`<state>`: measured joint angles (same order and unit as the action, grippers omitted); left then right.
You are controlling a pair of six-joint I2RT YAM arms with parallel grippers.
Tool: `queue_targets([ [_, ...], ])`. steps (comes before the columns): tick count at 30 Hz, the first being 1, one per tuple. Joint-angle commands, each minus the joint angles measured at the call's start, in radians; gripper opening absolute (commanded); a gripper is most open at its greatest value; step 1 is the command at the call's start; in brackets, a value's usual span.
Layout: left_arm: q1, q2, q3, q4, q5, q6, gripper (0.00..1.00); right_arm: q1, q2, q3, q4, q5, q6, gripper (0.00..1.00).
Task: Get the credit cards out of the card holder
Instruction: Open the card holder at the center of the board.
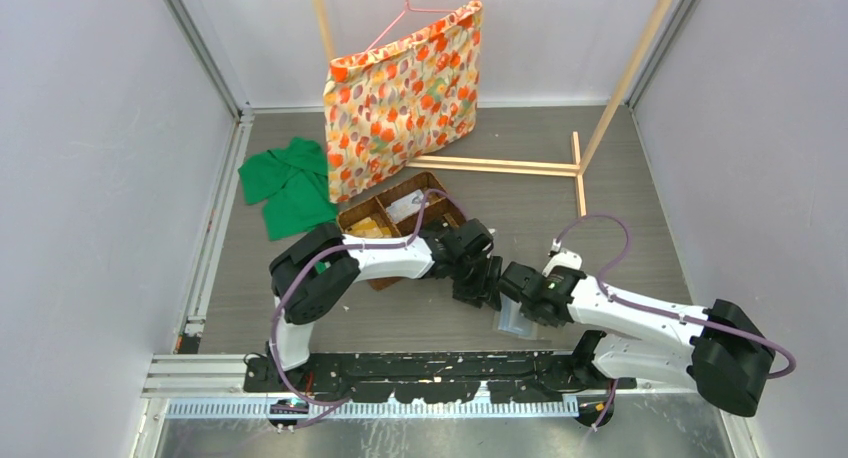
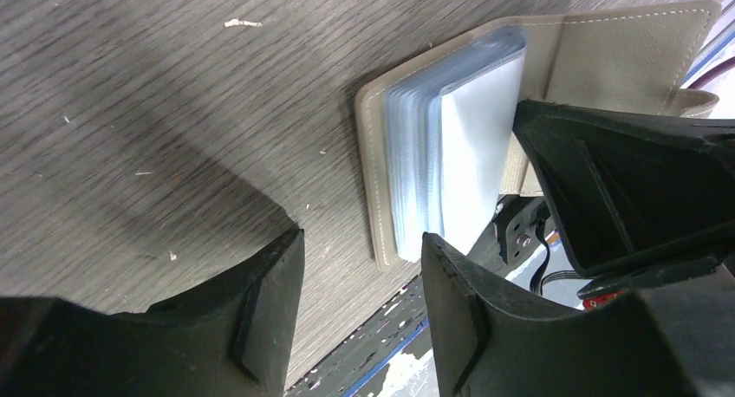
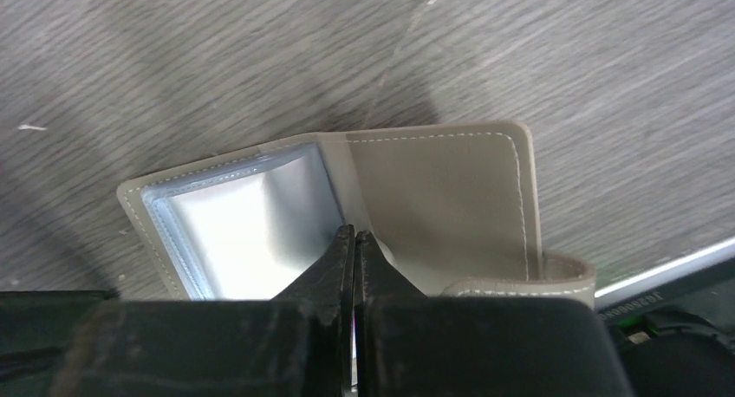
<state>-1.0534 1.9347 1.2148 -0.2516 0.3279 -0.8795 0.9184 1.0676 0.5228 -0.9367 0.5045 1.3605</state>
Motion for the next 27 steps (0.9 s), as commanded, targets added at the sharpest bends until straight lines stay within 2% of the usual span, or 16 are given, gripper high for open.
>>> queue_targets([
  [1,0.011,-0.077,-0.008,-0.011,-0.030,0.030,0.54,-0.005,-0.014,0.005,0.122,-0.031,-0.023,0.01],
  [8,0.015,-0.187,-0.070,-0.091,-0.096,0.064,0.56,-0.005,0.022,-0.102,0.378,-0.168,0.015,0.01],
  [12,0.016,-0.252,-0.110,-0.130,-0.118,0.065,0.57,-0.004,0.005,-0.094,0.440,-0.198,0.001,0.01],
  [16,0.016,-0.328,-0.180,-0.111,-0.127,0.037,0.61,-0.005,-0.032,-0.071,0.406,-0.182,-0.013,0.00],
  [22,0.015,-0.455,-0.291,-0.007,-0.051,0.033,0.62,0.015,-0.165,0.084,0.180,-0.115,-0.089,0.03],
  [24,0.015,-0.524,-0.305,-0.025,-0.063,0.044,0.62,0.017,-0.195,0.111,0.173,-0.124,-0.169,0.07],
  [27,0.015,-0.609,-0.289,-0.148,-0.133,0.075,0.62,0.022,-0.141,0.144,0.171,-0.172,-0.276,0.13],
])
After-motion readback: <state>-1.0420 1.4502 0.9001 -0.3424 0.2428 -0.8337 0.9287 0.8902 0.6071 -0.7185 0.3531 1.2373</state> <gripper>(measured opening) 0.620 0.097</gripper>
